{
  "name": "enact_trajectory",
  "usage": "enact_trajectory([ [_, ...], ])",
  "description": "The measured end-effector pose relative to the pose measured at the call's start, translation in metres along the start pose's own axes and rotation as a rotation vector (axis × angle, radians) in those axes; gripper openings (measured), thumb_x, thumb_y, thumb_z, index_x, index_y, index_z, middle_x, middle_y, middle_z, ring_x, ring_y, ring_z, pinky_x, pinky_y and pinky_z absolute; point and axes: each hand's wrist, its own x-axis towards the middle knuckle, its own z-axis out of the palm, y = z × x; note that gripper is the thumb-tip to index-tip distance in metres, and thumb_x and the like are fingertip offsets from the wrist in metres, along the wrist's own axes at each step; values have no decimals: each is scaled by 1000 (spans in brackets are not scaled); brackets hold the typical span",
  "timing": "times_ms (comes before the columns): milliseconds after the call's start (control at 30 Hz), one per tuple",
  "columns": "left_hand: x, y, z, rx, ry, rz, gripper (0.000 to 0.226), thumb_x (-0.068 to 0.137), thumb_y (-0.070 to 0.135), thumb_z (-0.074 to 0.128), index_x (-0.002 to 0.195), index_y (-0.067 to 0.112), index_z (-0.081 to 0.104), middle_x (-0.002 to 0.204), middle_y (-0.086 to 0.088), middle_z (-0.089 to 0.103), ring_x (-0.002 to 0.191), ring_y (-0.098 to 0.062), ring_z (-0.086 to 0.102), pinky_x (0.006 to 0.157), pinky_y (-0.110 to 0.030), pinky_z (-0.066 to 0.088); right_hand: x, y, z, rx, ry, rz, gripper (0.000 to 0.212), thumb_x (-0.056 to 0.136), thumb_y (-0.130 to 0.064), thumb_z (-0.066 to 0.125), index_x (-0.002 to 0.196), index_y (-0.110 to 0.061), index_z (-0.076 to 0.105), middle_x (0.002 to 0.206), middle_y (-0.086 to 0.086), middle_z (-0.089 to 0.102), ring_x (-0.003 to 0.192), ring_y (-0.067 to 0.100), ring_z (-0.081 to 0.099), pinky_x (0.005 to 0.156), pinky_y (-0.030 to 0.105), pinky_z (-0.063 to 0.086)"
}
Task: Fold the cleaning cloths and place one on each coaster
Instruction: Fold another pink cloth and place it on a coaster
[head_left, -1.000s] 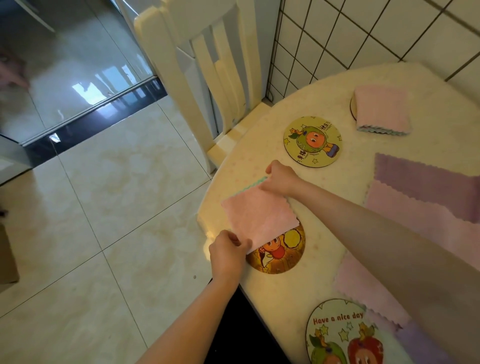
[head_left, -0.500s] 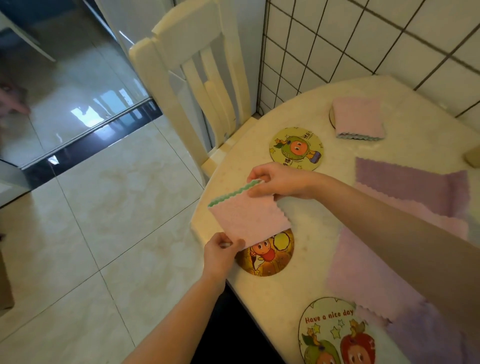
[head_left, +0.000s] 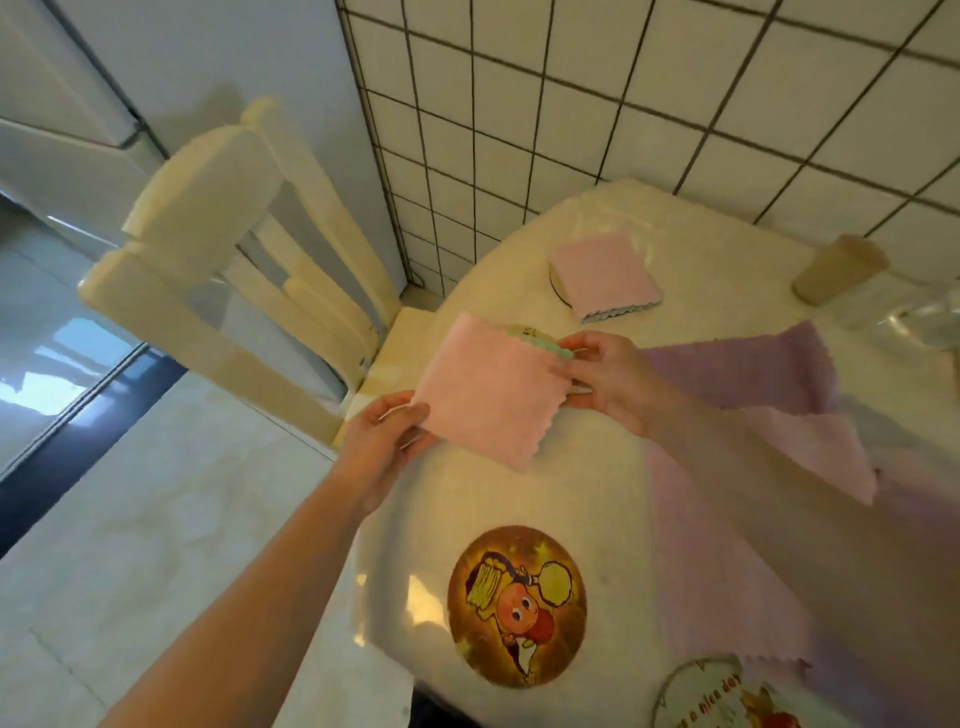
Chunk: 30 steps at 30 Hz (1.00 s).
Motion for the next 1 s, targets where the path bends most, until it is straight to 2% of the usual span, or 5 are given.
enact_trajectory([
  [333,147,34,50,565,-92,15,11,83,4,70,91,8,64,87,-10,65,77,-23,65,72,-35,59,63,58,-14,215,472,105,14,84,-7,67,94,-11,57,94,10,62,84,24,65,75,40,57],
  [500,171,26,57,776,-48,41,13,80,3,73,80,10,63,77,-9,62,65,-21,60,51,-26,52,71,90,-3,220,600,201,27,83,-4,68,108,-3,57,103,17,61,91,31,64,77,44,57],
  [600,173,26,57,809,-38,35,12,81,5,73,82,11,63,79,-8,63,68,-19,62,56,-29,56,72,91,-4,205,618,184,23,84,-4,67,104,-5,57,98,15,61,86,28,64,74,41,57],
  [900,166,24,44,1067,9,190,21,76,22,78,89,13,64,81,2,64,70,-12,58,65,-20,45,74,97,-13,-177,652,140,24,64,-34,78,73,-23,60,78,3,68,76,27,69,74,49,57],
  [1000,160,23,48,1149,33,248,20,79,21,74,94,15,62,87,0,63,77,-16,57,70,-25,44,72,91,-14,-379,646,82,22,70,-25,77,73,-24,54,75,0,65,74,27,67,73,45,55],
])
